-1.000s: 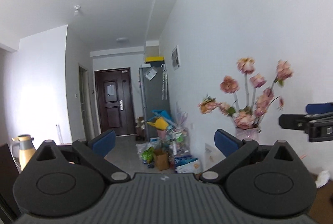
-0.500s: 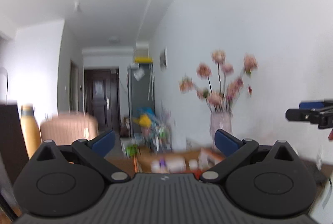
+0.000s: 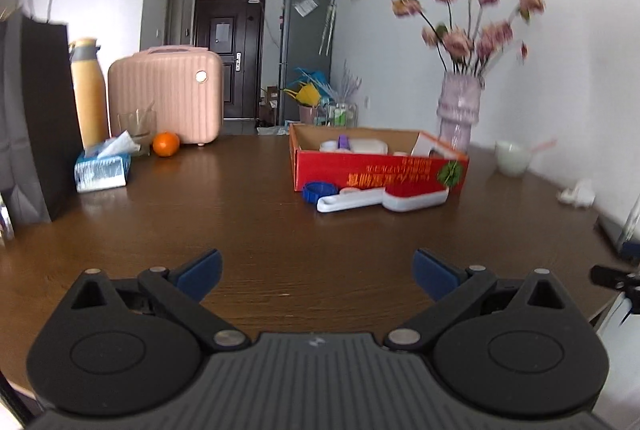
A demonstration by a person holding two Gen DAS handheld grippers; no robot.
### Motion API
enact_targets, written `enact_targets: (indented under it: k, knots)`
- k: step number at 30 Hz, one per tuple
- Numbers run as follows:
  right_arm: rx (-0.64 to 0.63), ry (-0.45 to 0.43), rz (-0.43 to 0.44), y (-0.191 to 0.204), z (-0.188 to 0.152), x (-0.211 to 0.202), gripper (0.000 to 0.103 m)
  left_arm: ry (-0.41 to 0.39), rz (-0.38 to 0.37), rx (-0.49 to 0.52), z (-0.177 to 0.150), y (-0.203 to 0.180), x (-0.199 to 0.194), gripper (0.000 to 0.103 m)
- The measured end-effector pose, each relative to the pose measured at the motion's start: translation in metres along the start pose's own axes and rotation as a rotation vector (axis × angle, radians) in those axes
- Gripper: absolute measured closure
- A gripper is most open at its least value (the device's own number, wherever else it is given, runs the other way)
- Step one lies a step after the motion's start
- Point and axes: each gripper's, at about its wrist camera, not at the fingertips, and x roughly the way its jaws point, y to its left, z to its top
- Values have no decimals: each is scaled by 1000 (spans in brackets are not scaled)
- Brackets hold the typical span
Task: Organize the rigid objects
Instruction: 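Lift both open tools out of the box and return toward the table, then grasp the lint roller handle with the left tool while the right tool grasps its red head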
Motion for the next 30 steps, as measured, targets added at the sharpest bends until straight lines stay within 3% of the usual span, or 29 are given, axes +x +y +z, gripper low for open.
enact_targets:
  k: [5,11,15,18,20,23,25,27,28,30]
  knots:
    - [-46,29,45,6,-7,5,0,72,-36,47,-4,-15,23,0]
    - [-21,74,23,2,10,39,1,145,-4,67,0,-21,62,0]
    - [20,109,50,-6,25,73,5,201,-32,-9,17,-12,104,0]
    - [49,148,105,-11,43,108,21,200,-24,-96,35,-1,140,0]
    - [88,183,138,-17,58,137,23,197,-4,-146,47,10,166,2]
    - [103,195,161,-22,80,181,26,206,-9,-221,62,26,204,25]
    - [104,201,170,-24,93,211,28,254,-21,-259,68,35,234,49]
    - [126,207,200,-29,104,246,31,287,-68,-266,71,37,259,56]
    - [145,227,214,-31,108,263,32,301,-69,-260,70,36,267,67]
    - [174,280,248,-34,116,301,37,324,-88,-250,67,34,282,80]
